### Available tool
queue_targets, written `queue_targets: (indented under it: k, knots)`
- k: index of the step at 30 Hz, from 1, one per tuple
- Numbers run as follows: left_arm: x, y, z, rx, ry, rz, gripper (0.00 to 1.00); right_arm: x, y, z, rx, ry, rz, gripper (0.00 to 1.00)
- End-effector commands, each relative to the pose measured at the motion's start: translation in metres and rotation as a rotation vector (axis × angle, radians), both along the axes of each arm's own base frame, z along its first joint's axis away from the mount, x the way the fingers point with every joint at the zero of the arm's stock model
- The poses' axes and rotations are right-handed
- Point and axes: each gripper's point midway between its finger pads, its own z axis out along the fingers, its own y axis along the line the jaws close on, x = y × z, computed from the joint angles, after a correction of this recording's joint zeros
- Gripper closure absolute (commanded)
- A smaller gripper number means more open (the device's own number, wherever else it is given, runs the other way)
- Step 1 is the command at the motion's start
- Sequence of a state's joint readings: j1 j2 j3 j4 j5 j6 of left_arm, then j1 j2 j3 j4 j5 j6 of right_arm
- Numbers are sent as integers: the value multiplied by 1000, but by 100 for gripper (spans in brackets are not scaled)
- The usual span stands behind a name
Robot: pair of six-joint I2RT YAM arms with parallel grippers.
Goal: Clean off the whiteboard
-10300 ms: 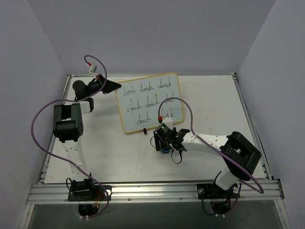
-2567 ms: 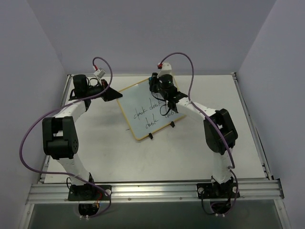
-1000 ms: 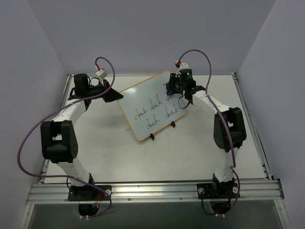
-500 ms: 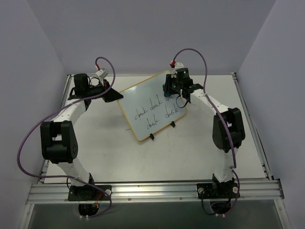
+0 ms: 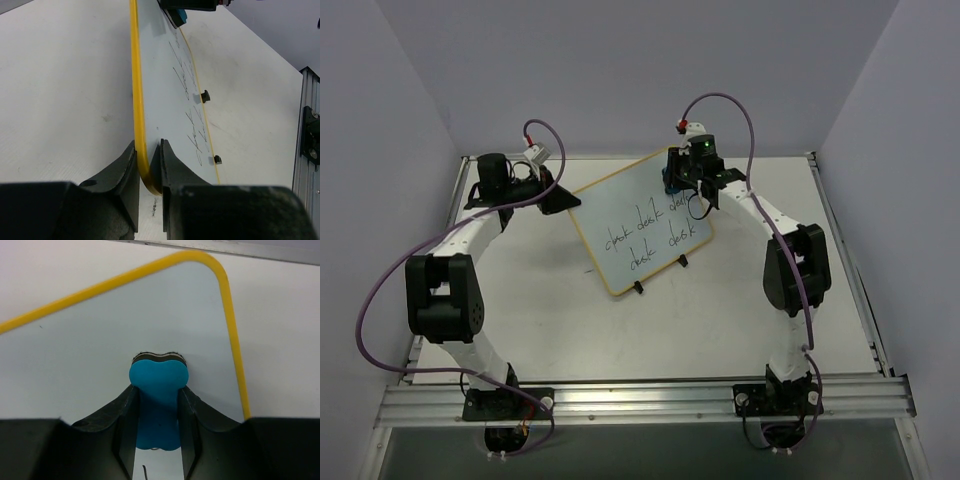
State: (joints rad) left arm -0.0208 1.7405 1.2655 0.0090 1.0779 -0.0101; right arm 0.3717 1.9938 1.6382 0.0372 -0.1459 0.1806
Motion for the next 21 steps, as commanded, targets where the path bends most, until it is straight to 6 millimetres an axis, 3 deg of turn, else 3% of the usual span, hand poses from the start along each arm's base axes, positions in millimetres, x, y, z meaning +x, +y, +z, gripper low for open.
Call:
queue_targets:
  k: [1,2,4,5,8,9,11,12,15,16,18,19,21]
  knots:
    - [-9,-21,48,11,-311,-165,98,-13,-24,-34,-63,36,-70,100]
    - [-10,-21,49,12,-314,-167,98,-24,-31,-54,-69,74,-82,100]
    - [-9,-21,49,10,-311,-168,98,-31,-31,-56,-44,67,-79,100]
    - [-9,-20,49,10,-311,-168,98,-42,-31,-69,-40,96,-79,100]
    - [-10,-19,49,18,-316,-172,98,-50,-19,-64,23,49,-53,100]
    - [-11,-19,46,23,-302,-168,98,-66,-6,-66,36,44,-21,100]
    - [-11,-18,46,27,-298,-170,98,-71,11,-55,42,-33,-10,100]
    - [-11,-18,47,27,-303,-172,98,-84,37,-45,61,-74,36,100]
    - [-14,-15,41,34,-262,-177,98,-98,72,-23,87,-170,45,100]
    - [-13,-14,40,41,-260,-171,98,-118,98,-22,100,-182,99,100]
    - [-13,-12,38,53,-255,-168,98,-128,122,-10,132,-245,101,100]
    - [-13,-11,36,56,-251,-165,98,-148,148,-7,144,-257,152,100]
    - [-13,-10,35,61,-247,-163,98,-159,169,-2,159,-301,149,100]
